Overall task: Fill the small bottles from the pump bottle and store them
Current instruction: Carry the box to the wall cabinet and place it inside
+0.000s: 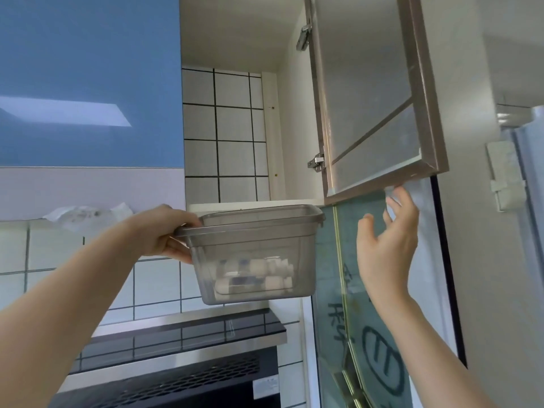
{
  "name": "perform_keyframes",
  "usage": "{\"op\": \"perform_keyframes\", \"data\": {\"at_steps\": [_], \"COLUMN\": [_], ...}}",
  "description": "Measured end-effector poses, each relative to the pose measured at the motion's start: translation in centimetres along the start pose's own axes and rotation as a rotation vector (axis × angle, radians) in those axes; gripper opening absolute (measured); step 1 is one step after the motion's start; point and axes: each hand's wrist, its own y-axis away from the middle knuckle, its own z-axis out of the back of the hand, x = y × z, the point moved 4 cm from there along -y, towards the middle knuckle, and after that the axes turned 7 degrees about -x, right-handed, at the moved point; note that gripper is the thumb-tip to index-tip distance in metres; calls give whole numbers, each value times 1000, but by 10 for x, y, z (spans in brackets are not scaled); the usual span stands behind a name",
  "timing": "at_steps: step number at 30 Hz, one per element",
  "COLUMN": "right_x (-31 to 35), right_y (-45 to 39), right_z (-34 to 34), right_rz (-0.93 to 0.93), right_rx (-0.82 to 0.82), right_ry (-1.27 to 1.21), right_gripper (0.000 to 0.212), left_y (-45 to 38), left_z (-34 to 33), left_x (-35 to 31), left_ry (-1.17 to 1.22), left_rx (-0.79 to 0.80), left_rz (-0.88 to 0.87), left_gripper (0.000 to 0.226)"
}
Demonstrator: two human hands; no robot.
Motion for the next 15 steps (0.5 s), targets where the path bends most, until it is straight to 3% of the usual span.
{"op": "perform_keyframes", "data": {"at_steps": [7, 15], "right_x": [13, 6], "right_y": [48, 60], "right_z": [-21, -52], "right_rz": [-15, -53], "right_rx": [324, 414], "right_ry": [5, -65], "right_gripper": [50, 58], "left_y": [1, 4], "left_z": [-7, -2], "left_x": [-8, -22], "left_ry": [11, 19], "left_rx": [4, -52], "left_rz": [-19, -59], "left_gripper": [21, 25]}}
